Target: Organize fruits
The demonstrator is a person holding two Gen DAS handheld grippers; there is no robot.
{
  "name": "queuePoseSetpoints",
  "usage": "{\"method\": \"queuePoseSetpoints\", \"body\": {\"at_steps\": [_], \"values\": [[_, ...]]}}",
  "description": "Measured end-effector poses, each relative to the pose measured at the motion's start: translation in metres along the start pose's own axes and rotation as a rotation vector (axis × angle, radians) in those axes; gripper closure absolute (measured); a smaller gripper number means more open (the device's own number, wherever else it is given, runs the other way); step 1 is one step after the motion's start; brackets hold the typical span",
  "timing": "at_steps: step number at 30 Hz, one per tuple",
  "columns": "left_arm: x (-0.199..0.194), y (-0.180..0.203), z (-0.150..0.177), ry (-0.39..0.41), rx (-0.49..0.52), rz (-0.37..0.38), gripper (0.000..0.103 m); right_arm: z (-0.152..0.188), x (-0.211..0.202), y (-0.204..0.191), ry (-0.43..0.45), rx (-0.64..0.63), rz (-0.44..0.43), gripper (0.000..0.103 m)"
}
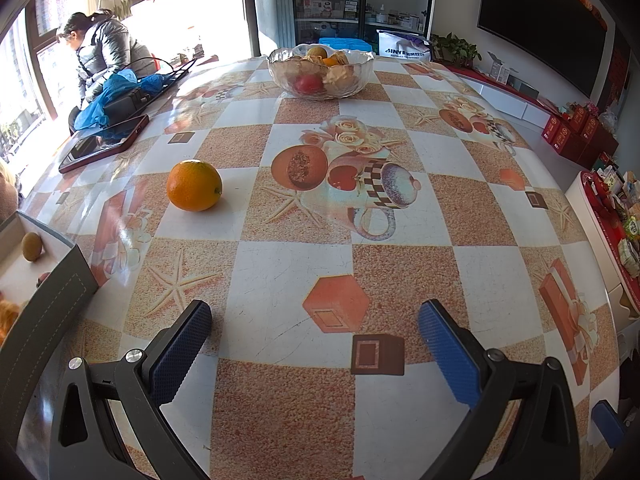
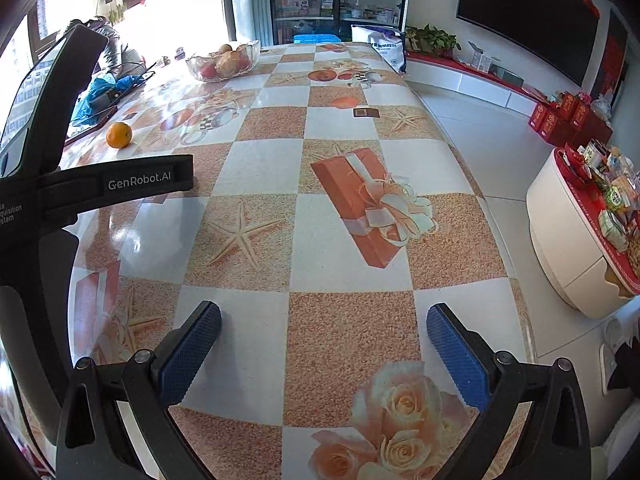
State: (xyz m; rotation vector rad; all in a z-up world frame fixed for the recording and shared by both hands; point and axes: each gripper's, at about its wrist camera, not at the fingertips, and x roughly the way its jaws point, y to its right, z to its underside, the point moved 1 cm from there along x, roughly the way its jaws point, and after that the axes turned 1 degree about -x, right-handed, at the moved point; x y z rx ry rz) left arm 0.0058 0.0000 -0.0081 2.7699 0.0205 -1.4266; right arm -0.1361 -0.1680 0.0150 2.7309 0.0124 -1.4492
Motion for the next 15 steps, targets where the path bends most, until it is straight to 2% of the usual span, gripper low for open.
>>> {"method": "queuePoseSetpoints", "body": {"at_steps": [15], "values": [[0.0, 0.0, 0.0, 0.0, 0.0, 0.0, 0.0, 0.0013, -0.0006, 0.0006, 0.0, 0.0, 0.0, 0.0]]}}
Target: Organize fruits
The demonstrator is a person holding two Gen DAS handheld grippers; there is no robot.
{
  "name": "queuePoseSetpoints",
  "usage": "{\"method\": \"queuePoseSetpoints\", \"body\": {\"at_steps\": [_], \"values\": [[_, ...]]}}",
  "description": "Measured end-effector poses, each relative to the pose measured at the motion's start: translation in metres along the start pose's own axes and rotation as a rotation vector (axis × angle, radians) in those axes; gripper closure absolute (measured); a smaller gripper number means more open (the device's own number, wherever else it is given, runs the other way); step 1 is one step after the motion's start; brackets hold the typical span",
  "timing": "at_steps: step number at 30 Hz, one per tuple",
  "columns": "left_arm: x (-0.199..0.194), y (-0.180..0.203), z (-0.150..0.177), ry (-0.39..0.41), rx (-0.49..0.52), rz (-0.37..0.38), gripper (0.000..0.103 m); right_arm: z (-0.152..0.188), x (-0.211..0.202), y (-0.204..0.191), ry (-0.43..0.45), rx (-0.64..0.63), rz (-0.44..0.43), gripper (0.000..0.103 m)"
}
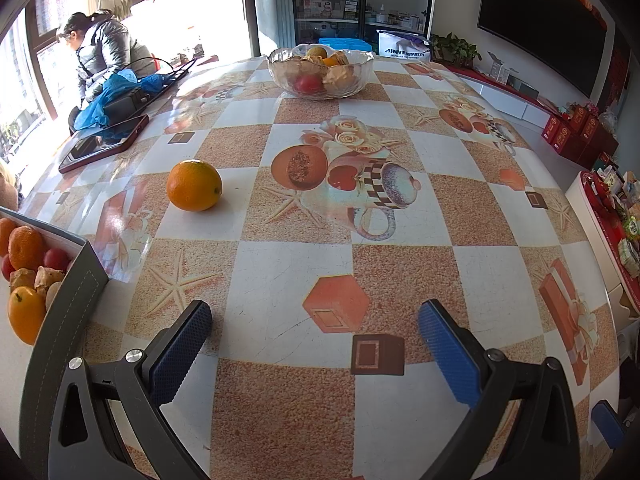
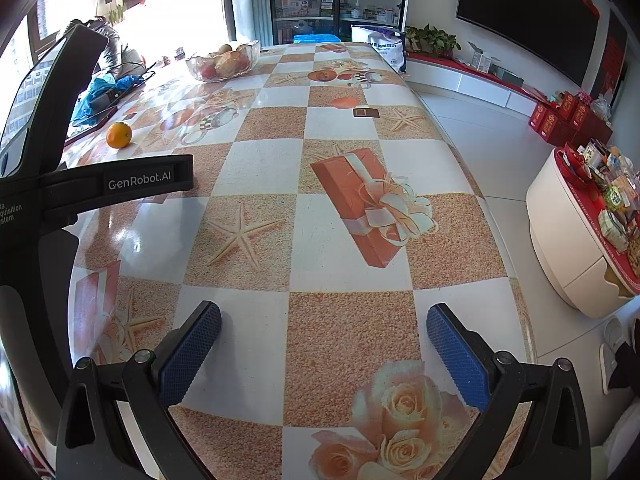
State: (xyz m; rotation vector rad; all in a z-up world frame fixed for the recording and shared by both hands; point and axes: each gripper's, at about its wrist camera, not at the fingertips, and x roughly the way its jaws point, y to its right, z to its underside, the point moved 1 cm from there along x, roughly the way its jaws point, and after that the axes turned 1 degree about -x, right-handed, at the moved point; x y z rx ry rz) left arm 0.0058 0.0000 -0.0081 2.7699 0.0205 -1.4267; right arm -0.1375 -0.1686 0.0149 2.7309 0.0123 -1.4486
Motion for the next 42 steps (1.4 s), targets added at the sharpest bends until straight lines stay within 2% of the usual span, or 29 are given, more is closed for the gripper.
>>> {"method": "queuePoseSetpoints", "body": {"at_steps": [42], "values": [[0.0, 0.0, 0.0, 0.0, 0.0, 0.0, 0.0, 0.0033, -0.0037, 0.0009, 0.0, 0.001, 0.0, 0.0]]}}
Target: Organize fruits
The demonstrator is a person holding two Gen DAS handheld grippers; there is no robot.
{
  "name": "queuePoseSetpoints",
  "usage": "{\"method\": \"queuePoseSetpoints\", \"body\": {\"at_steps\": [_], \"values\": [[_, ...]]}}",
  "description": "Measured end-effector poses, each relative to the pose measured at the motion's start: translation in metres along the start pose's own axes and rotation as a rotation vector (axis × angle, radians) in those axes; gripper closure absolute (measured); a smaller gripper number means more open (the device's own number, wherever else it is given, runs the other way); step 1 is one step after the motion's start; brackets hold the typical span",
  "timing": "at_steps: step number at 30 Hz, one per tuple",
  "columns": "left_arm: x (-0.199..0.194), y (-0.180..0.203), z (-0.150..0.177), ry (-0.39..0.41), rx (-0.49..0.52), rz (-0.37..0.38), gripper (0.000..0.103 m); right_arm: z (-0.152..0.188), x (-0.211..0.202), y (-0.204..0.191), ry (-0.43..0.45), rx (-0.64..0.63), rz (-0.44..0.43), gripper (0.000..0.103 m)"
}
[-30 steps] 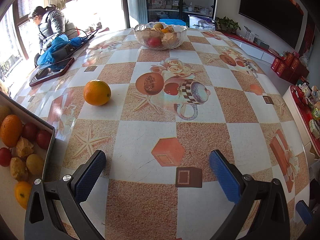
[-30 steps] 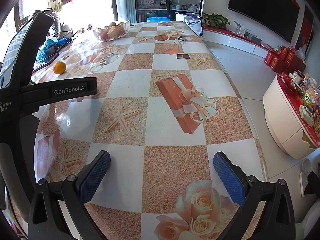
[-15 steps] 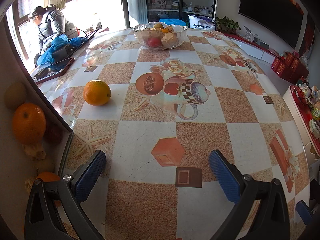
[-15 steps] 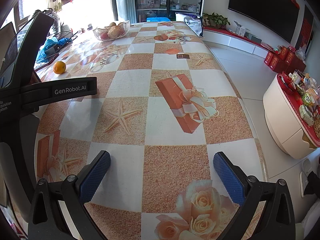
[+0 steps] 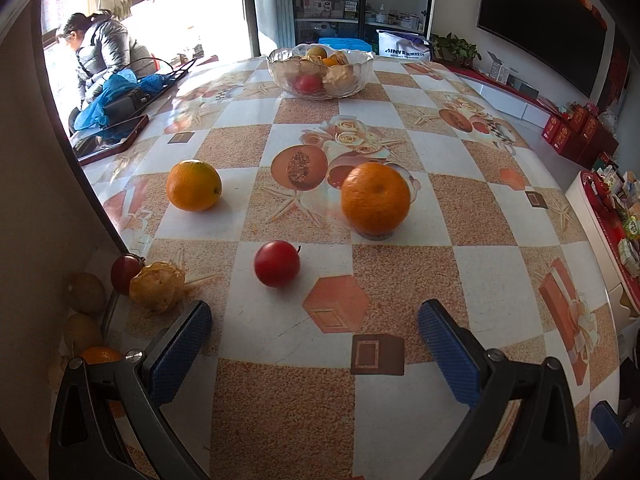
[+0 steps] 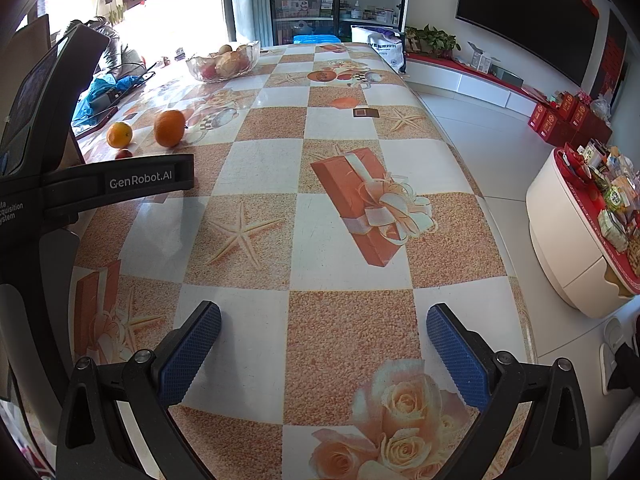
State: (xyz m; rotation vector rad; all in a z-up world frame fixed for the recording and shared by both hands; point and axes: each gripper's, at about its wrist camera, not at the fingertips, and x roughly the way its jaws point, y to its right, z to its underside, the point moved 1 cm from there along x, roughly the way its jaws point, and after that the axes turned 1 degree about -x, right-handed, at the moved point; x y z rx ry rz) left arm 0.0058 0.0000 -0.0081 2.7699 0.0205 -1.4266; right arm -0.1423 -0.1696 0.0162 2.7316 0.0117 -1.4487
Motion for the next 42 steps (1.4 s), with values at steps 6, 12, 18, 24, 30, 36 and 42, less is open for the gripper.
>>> {"method": "queuePoseSetpoints", "body": {"at_steps": [6, 12, 18, 24, 30, 36, 42], "values": [[0.0, 0.0001, 0.0001, 0.0, 0.0, 0.0, 0.0, 0.0003, -0.0002, 0.0, 0.0, 0.0, 0.0, 0.0], [0.0, 0.0, 0.0, 0.0, 0.0, 0.0, 0.0, 0.0006, -0.0004, 0.0002, 0.0, 0.001, 0.0, 0.0], [0.0, 0.0, 0.0, 0.0, 0.0, 0.0, 0.0, 0.0008, -0.0007, 0.0003, 0.0, 0.001, 0.0, 0.0], [0.0, -0.0001, 0.0, 0.0, 0.0, 0.0, 0.0, 0.0013, -0.0011, 0.0005, 0.0, 0.001, 0.0, 0.0], [0.0, 0.0, 0.0, 0.0, 0.0, 0.0, 0.0, 0.0013, -0.0013, 0.0006, 0.0, 0.001, 0.0, 0.0], [0.0, 0.0, 0.0, 0.0, 0.0, 0.0, 0.0, 0.0015, -0.0014, 0.0007, 0.0, 0.002, 0.0, 0.0], [0.0, 0.0, 0.0, 0.0, 0.0, 0.0, 0.0, 0.0038, -0.0028, 0.0015, 0.0, 0.002, 0.0, 0.0]]}}
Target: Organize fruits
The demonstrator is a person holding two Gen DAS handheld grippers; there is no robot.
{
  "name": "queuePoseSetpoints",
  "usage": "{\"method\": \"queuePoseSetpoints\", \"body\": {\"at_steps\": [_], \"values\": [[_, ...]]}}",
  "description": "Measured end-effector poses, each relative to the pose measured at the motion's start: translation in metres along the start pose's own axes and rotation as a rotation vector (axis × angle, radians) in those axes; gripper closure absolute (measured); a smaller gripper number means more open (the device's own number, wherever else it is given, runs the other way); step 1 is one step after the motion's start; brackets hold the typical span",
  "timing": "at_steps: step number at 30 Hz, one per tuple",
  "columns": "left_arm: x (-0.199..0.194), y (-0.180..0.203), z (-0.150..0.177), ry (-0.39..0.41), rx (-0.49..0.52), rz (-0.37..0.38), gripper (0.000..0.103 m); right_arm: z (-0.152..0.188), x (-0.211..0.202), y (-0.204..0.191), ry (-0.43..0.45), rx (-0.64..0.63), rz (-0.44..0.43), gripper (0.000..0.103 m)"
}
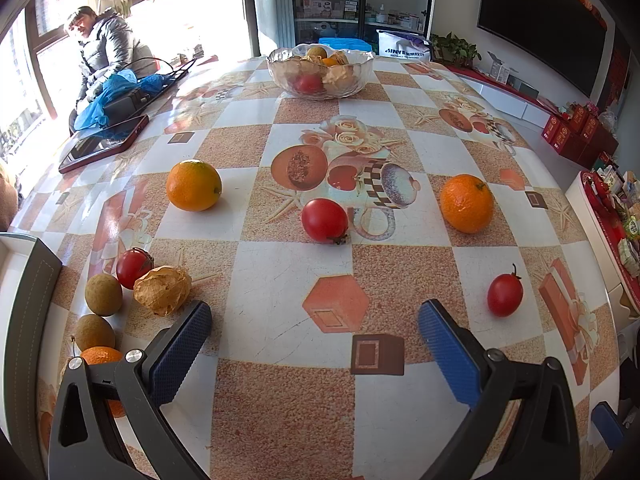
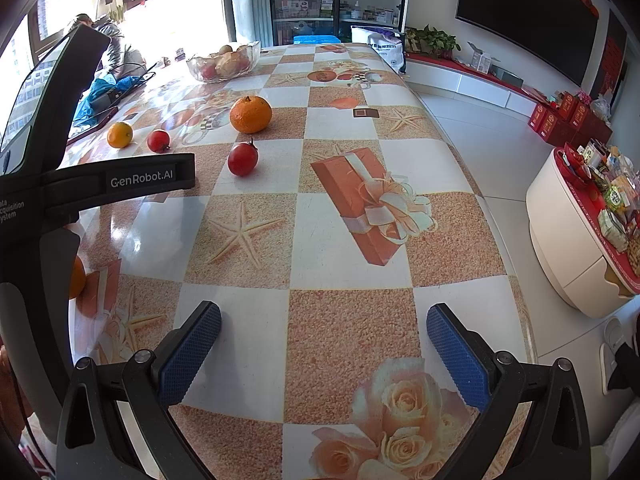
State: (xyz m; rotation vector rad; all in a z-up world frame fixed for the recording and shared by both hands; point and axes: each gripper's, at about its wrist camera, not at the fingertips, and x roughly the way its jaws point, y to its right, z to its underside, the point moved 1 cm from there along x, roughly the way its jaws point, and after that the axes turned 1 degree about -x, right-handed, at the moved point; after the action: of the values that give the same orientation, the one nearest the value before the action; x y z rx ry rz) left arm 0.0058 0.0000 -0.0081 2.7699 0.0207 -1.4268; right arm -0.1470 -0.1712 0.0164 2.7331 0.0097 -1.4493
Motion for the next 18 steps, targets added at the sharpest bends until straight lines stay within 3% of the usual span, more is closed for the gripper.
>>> {"method": "queuePoseSetpoints", "body": {"at_steps": [18], "values": [[0.0001, 0.0003, 0.0001, -0.017, 0.005, 0.001, 0.0, 0.0034, -0.0032, 0.0012, 0.0, 0.0, 0.0, 0.0]]}}
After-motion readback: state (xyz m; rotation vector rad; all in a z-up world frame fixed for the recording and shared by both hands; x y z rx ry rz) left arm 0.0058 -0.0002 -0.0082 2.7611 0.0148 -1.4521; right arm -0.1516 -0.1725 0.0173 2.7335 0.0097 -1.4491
